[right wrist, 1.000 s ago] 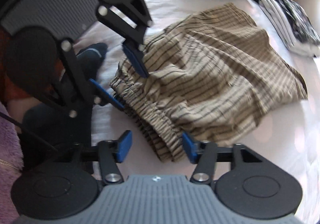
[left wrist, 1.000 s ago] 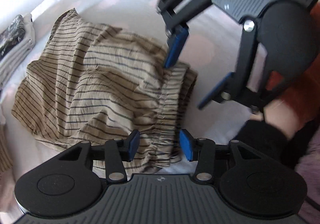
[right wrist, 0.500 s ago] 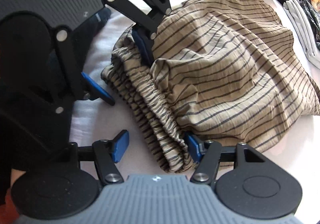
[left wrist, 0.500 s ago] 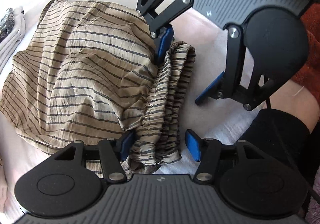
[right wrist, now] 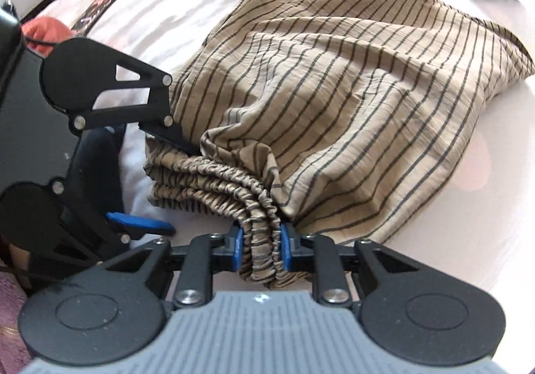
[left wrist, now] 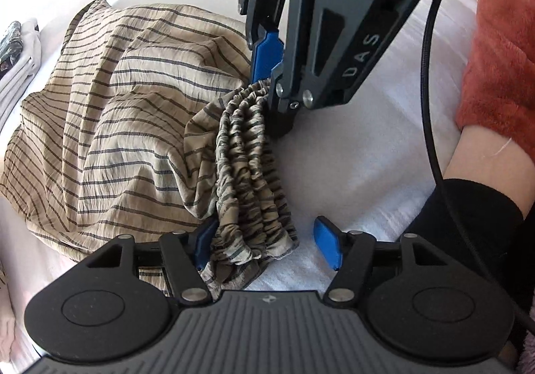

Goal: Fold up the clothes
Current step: 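Lift the waistband with both tools and fold it over toward the leg ends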

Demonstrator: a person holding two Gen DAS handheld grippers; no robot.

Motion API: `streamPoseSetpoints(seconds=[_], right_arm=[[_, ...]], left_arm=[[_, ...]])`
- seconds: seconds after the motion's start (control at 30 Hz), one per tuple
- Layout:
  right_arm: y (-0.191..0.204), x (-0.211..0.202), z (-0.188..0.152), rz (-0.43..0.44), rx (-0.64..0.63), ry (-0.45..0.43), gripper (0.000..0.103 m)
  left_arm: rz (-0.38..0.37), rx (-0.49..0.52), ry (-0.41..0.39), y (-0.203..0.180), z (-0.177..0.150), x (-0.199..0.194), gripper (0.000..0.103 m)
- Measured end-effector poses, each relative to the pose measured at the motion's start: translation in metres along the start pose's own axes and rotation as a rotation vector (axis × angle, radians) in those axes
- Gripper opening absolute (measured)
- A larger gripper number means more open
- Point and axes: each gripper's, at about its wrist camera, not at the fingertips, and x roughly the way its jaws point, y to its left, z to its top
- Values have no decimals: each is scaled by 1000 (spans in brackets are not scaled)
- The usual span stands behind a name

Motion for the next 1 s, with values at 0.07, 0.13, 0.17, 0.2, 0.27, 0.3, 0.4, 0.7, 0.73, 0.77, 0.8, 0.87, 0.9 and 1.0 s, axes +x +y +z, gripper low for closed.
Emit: streamPoseSetpoints(seconds=[0.07,0.13,0.17,0.2,0.27,0.3,0.4,0.7,0.73,0.77,0.8,0.87,0.9,1.0], right_arm=[[3,-1,1,0,-9,-2,25],[6,-4,-2,-4,-23,-11,26],[7,-5,-4,-7,-33,-17,30],[8,-6,-4,-12,-48,-23,32],[10,-6,-5,-26,-86,-35,41],[12,-8,-7,-32,-103,-38,45],[23,-11,-11,-49,-170,-37,57],[48,11,-20,-271,-364,-18,45],[48,10,-20,-280,-363,-28,40],[49,8,-21,-289,-362,-38,36],[49,6,-21,-296,-357,-48,31],[49,-2,-19,-298,-329,-63,24],[50,-6,-19,-296,-321,-65,22],[53,-20,-18,-289,-296,-70,19]], left_arm=[[-4,-20,-3,4,0,0,68],[-2,-45,-5,0,4,1,56],[-5,-64,-5,4,4,1,54],[-12,-85,-5,9,5,0,51],[-28,-123,-6,18,5,-1,43],[-36,-143,-7,22,5,-2,39],[-77,-222,-15,37,4,-5,33],[-195,-421,-57,83,-3,-17,26],[-198,-424,-60,85,-3,-19,25],[-198,-425,-62,86,-2,-21,25],[-196,-425,-64,84,-2,-23,25],[-199,-427,-73,72,-6,-29,25],[-202,-428,-79,69,-8,-33,25],[-200,-412,-94,61,-12,-47,25]])
